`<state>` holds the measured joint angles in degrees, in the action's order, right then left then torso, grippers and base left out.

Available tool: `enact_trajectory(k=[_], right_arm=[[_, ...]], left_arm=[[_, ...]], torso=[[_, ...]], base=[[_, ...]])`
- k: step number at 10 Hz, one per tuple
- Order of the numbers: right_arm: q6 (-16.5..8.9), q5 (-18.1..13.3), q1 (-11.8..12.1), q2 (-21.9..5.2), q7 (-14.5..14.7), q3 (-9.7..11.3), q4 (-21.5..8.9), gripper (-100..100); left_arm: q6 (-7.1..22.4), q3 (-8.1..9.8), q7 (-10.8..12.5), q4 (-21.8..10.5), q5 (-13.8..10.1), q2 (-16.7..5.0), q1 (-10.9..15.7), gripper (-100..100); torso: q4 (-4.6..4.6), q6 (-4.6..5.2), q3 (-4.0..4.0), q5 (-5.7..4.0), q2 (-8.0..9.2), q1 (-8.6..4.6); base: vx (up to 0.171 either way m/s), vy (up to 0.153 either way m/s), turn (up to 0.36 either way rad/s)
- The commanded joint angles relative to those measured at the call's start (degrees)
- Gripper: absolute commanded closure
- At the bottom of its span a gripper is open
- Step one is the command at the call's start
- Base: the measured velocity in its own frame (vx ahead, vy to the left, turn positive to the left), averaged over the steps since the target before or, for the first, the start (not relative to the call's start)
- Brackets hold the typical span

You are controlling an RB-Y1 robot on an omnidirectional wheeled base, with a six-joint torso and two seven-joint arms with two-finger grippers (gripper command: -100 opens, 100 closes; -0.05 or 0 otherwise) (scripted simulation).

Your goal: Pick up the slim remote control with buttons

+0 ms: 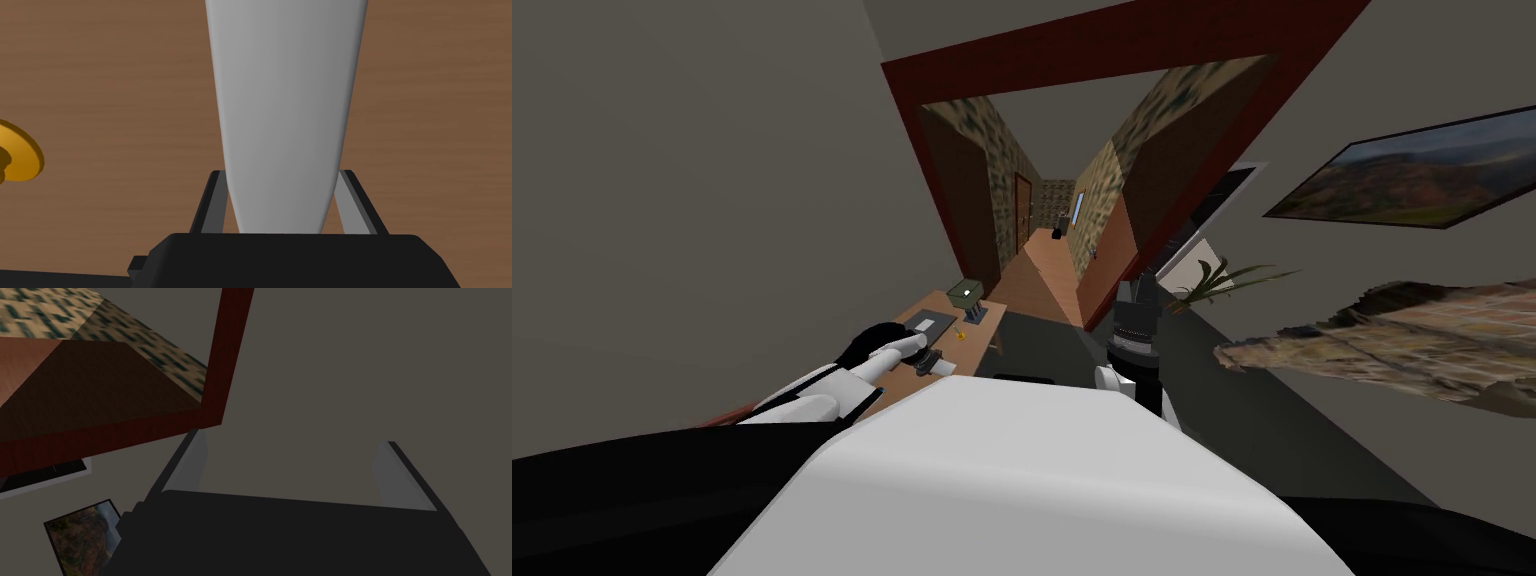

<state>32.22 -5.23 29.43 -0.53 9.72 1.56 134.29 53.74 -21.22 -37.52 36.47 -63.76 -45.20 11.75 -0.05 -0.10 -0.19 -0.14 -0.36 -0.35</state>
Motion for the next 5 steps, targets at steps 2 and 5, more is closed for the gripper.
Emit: enact_trajectory(k=[2, 5], right_arm=[[0.00, 0.00, 0.00, 0.00, 0.00, 0.00, 0.00, 0], [0.00, 0.00, -0.01, -0.01, 0.00, -0.01, 0.00, 0]], left_arm=[[-1.14, -2.16, -3.72, -0.76, -4.45, -2.66, -1.16, 100], [-1.11, -1.97, -3.92, -1.43, -5.18, -2.30, -0.70, 0]], torso=[[0.02, 0.04, 0.01, 0.03, 0.01, 0.05], [0.04, 0.05, 0.08, 0.05, 0.14, 0.23]], base=[[0.053, -0.079, 0.038], [0.024, -0.032, 0.013]])
